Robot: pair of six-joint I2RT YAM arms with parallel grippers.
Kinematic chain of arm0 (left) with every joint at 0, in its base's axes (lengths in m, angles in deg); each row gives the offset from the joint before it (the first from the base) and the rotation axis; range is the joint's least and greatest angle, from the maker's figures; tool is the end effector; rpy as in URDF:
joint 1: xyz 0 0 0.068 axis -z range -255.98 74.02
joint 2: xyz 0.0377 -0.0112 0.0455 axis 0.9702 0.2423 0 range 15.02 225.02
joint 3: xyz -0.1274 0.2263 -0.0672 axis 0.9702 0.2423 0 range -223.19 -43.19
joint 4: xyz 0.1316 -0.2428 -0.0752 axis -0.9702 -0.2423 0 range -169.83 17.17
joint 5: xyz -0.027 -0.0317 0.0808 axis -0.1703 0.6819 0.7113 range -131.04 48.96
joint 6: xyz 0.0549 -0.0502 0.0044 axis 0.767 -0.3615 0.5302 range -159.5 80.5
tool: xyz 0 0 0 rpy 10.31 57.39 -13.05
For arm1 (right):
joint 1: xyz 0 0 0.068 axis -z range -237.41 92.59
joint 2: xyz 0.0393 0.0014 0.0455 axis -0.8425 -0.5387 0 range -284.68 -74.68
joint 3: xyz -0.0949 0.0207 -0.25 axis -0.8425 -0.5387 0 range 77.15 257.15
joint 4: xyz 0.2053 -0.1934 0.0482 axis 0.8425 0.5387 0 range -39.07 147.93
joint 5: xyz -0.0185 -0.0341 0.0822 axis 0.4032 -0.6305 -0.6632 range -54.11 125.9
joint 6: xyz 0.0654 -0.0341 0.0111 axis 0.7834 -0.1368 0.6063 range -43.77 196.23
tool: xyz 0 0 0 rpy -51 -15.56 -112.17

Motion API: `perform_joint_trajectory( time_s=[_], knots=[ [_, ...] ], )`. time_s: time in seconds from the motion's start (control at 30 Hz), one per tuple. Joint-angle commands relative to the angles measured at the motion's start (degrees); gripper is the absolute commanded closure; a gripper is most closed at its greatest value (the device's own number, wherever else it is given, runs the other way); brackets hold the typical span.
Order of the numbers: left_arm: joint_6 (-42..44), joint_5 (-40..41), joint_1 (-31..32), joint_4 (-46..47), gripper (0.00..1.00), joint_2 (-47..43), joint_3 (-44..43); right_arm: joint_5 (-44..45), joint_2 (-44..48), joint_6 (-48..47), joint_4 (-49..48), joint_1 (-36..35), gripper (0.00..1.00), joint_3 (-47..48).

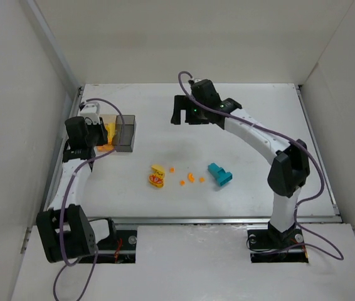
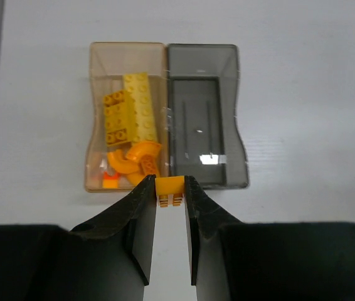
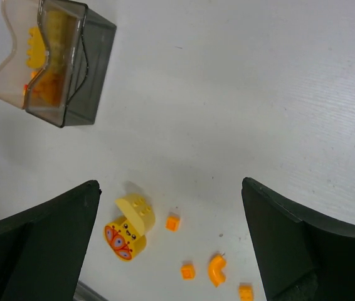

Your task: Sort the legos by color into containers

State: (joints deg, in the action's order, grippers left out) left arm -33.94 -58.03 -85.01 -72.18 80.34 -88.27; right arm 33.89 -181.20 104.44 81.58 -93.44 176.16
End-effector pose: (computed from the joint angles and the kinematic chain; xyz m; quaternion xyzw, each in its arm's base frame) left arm 0.3121 0.0312 0.2666 0.0607 0.8103 -0.0473 0.5809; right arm 0.3852 0.2828 0.3016 -0.0690 0.8967 0.2457 0.3617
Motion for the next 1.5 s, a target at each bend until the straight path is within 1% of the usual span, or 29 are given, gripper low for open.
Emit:
perform_joint_trajectory(
  time_s=[0.0, 0.07, 0.13, 0.27, 0.33, 0.4, 0.43, 0.47, 0.5, 0.53, 0.6, 0.67, 0.73, 0.83, 0.9, 0.97, 1.07, 1.13, 1.2, 1.23, 1.3, 1.33, 1.37, 1.4, 1.47],
  knots=[
    [-1.43, 7.76, -1.68, 9.73, 1.00, 4.19, -2.29, 3.14, -5.88, -4.38, 3.10, -0.80, 0.00, 6.89],
    [-0.03, 8.29, -2.39, 12.01, 0.99, 6.56, -2.99, 2.53, -8.95, -5.61, 4.41, -0.80, 0.00, 10.92],
    [1.72, 8.29, -2.39, 12.54, 0.98, 9.63, -3.69, 2.53, -10.11, -6.93, 5.03, -0.27, 0.00, 12.18],
    [2.79, 6.45, -2.39, 13.95, 0.94, 13.34, -4.75, 2.01, -11.16, -7.46, 4.50, 0.34, 0.00, 12.18],
    [3.40, 5.22, -2.39, 13.95, 0.91, 14.48, -5.28, 1.47, -11.69, -7.46, 4.50, 0.87, 0.00, 12.18],
    [4.01, 5.22, -2.39, 14.55, 0.80, 15.54, -5.28, 0.95, -11.69, -7.46, 4.50, 1.40, 0.00, 12.18],
    [4.02, 5.22, -2.39, 14.56, 0.73, 16.41, -5.28, 0.42, -11.69, -7.46, 4.50, 1.92, 0.00, 12.18],
    [4.02, 5.22, -2.39, 14.56, 0.61, 17.20, -5.28, 0.42, -11.69, -7.46, 4.50, 1.93, 0.00, 12.18],
    [4.54, 5.91, -2.39, 14.04, 0.47, 17.21, -5.28, 1.03, -11.69, -7.46, 4.50, 1.93, 0.00, 11.48],
    [4.54, 5.92, -2.39, 13.42, 0.25, 17.73, -6.06, 1.03, -11.08, -7.46, 4.50, 1.93, 0.00, 10.52],
    [4.54, 5.92, -2.39, 12.19, 0.11, 17.74, -7.21, 2.69, -10.12, -7.46, 3.98, 1.93, 0.00, 9.11],
    [4.54, 5.39, -2.39, 10.00, 0.00, 17.74, -9.32, 3.84, -9.06, -7.46, 3.97, 1.93, 0.00, 7.09],
    [4.54, 3.73, -1.87, 7.46, 0.00, 17.13, -11.42, 5.85, -7.66, -7.46, 4.58, 1.40, 0.00, 5.95],
    [4.54, 3.72, -1.25, 4.99, 0.00, 15.29, -13.19, 7.71, -6.16, -9.83, 6.08, -0.26, 0.00, 3.31],
    [5.07, 4.77, 0.24, 1.13, 0.00, 14.14, -15.12, 8.32, -4.58, -12.37, 7.75, -1.84, 0.00, 1.38],
    [6.12, 6.09, 1.65, -3.16, 0.00, 11.94, -17.05, 8.33, -4.57, -13.78, 9.07, -2.90, 0.00, -0.20],
    [9.46, 6.10, 2.36, -7.49, 0.00, 8.18, -18.64, 5.00, -2.90, -15.81, 9.60, -4.74, 0.00, -5.21],
    [11.74, 6.10, 3.06, -11.18, 0.00, 6.15, -19.43, 4.99, -1.50, -16.43, 9.60, -6.76, 0.06, -9.08],
    [11.75, 6.62, 3.06, -13.46, 0.00, 2.81, -19.43, 6.38, -0.98, -15.38, 10.12, -9.22, 0.10, -11.45],
    [11.75, 7.49, 3.06, -14.00, 0.00, 1.66, -18.91, 6.39, -0.45, -14.24, 10.13, -9.93, 0.15, -13.72],
    [11.14, 8.99, 3.06, -14.61, 0.00, -1.49, -17.95, 7.01, 0.17, -13.01, 10.13, -11.25, 0.21, -15.85],
    [9.66, 9.95, 3.06, -14.62, 0.00, -2.29, -16.55, 7.01, 1.04, -12.22, 10.13, -12.39, 0.25, -17.94],
    [7.38, 13.18, 3.06, -14.62, 0.00, -3.08, -15.75, 7.01, 1.05, -10.82, 9.43, -12.40, 0.27, -18.92],
    [3.18, 14.52, 3.06, -14.62, 0.00, -4.31, -15.74, 7.01, 1.83, -10.20, 8.90, -13.01, 0.29, -19.89],
    [1.12, 15.24, 3.06, -16.54, 0.00, -4.93, -15.13, 6.48, 2.63, -8.96, 7.84, -13.01, 0.33, -22.34]
  ],
)
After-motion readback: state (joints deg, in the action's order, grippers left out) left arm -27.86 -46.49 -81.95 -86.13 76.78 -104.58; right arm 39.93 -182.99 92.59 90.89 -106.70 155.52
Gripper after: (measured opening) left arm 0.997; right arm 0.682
